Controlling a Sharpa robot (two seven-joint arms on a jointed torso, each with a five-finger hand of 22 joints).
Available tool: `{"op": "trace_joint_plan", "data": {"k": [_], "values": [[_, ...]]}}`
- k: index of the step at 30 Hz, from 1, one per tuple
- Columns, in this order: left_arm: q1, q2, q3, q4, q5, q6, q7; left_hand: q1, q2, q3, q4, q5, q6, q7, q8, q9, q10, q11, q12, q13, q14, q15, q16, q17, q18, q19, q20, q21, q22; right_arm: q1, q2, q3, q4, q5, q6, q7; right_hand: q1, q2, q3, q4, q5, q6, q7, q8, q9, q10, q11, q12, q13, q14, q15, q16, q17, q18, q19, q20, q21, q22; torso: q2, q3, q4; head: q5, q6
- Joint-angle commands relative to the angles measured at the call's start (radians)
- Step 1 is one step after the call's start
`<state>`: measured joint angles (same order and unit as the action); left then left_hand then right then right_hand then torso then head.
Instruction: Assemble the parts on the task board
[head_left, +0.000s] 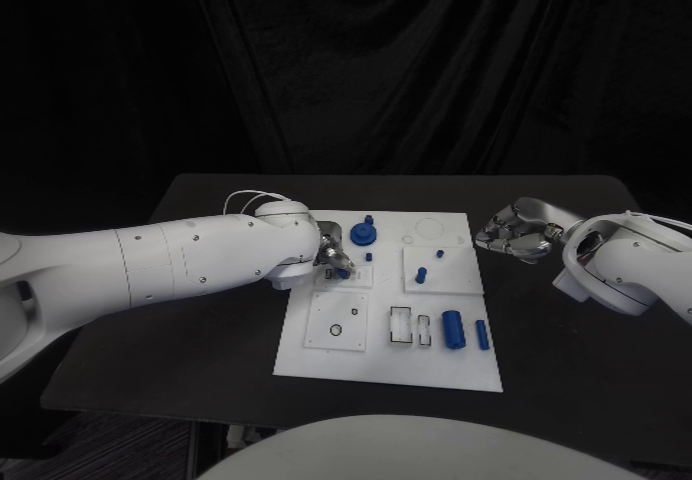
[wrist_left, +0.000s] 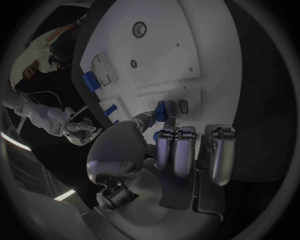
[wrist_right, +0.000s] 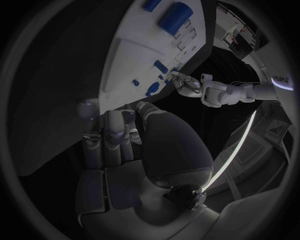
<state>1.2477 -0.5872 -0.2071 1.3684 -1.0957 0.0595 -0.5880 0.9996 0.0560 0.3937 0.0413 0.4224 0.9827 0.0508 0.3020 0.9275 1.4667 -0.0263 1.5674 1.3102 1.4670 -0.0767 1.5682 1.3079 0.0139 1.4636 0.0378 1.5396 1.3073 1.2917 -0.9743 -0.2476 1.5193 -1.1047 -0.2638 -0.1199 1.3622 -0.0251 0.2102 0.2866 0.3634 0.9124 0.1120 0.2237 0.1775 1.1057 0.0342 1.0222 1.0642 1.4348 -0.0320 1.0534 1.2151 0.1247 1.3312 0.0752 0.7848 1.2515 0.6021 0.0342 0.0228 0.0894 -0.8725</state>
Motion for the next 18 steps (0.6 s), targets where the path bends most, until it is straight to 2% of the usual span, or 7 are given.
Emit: {"op": "trace_joint_plan", "data": {"k": [1,5,18], "values": [[-0.008,0.005,-0.004,0.003,0.004,0.008,0.002,-0.004,0.006,0.008,0.000,-0.006,0.000,-0.007,-0.006,0.001,0.104,-0.003,0.003,0.261,0.104,-0.004,0.003,0.263,0.001,0.071,-0.006,-0.006,0.218,-0.003,0.001,0.001,-0.001,-0.005,0.020,-0.025,0.011,0.001,0.005,0.000,0.006,-0.003,0.006,-0.004,-0.001,-0.005,0.001,-0.006,-0.001,-0.007,0.000,-0.004,-0.002,0.016,-0.007,-0.002,-0.004,-0.001,0.000,-0.0006,0.0011,0.000,0.000],[-0.008,0.007,-0.004,0.002,0.004,0.009,0.002,-0.004,0.006,0.008,0.000,-0.006,0.000,-0.007,-0.006,0.001,0.104,-0.003,0.003,0.261,0.104,-0.004,0.003,0.263,0.001,0.071,-0.006,-0.006,0.218,-0.003,0.001,0.001,-0.001,-0.005,0.023,-0.028,0.011,0.001,0.006,0.000,0.006,-0.003,0.006,-0.004,-0.002,-0.008,0.001,-0.009,-0.003,-0.008,0.000,-0.007,-0.003,0.017,-0.009,-0.002,-0.009,-0.003,0.001,-0.0004,-0.0010,0.001,0.000],[-0.010,0.019,-0.004,-0.005,0.004,0.012,0.002,-0.004,0.005,0.010,-0.001,-0.007,0.001,-0.008,-0.007,0.003,0.104,-0.003,0.003,0.261,0.104,-0.004,0.003,0.263,0.001,0.070,-0.006,-0.007,0.217,-0.003,0.001,0.001,0.000,-0.005,0.032,-0.037,0.011,0.001,0.007,0.000,0.006,-0.003,0.007,-0.004,-0.002,-0.010,0.002,-0.010,-0.005,-0.009,0.000,-0.008,-0.004,0.017,-0.010,-0.001,-0.012,-0.004,0.001,0.0000,-0.0002,0.003,0.000]]}}
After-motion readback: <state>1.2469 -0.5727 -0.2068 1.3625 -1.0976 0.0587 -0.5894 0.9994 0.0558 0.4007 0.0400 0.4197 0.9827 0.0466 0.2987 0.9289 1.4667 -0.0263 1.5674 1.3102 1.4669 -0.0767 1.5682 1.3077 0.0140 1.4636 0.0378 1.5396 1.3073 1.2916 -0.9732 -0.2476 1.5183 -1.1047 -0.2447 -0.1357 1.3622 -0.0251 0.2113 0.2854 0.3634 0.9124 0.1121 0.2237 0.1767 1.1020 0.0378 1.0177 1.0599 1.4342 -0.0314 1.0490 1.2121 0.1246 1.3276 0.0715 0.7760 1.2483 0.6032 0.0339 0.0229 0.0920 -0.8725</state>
